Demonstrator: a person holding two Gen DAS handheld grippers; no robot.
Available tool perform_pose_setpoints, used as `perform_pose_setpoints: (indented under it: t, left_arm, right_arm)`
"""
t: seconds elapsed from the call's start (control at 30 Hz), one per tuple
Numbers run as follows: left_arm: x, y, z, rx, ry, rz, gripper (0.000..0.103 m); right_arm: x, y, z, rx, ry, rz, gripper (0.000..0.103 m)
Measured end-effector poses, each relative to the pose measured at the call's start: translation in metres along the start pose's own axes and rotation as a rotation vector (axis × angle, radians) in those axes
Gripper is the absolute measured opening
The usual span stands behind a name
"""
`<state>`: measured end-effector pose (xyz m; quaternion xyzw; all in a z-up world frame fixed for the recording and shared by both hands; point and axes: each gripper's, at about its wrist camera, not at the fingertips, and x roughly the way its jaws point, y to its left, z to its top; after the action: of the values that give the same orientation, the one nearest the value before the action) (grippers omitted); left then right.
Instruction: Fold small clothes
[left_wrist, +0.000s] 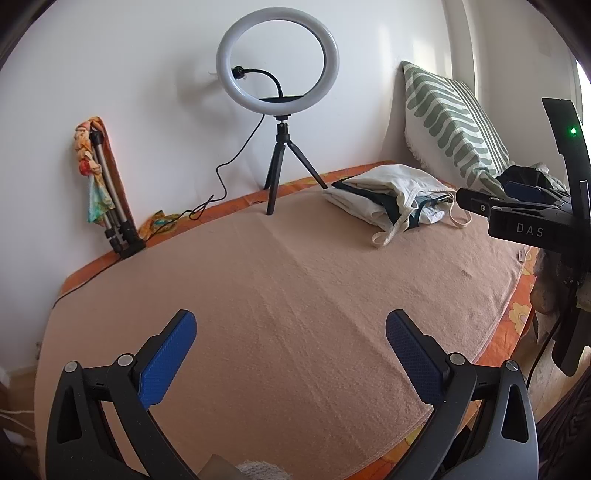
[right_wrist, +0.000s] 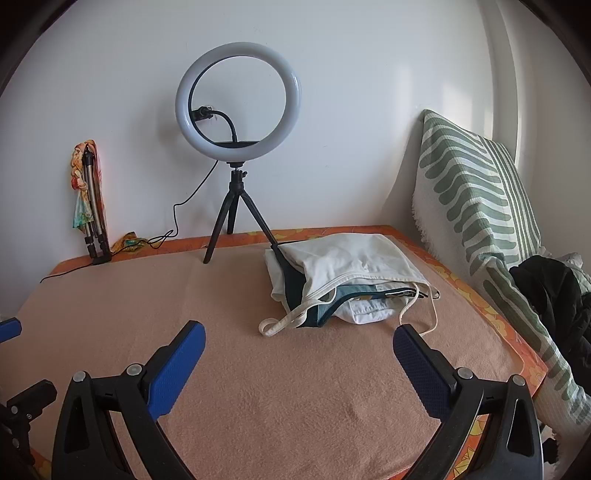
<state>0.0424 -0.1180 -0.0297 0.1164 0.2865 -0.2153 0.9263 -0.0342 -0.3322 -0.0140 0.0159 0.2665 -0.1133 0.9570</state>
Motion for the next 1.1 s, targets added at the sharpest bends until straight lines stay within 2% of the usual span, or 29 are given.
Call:
perform_pose_setpoints:
  t: [1.1]
  left_arm:
    - [-0.0094, -0.0033, 0.0008, 0.02, -0.035, 0.024, 0.102]
  right_arm:
    - [0.0036, -0.0012, 0.001, -0.009, -0.002, 0.008, 0.103]
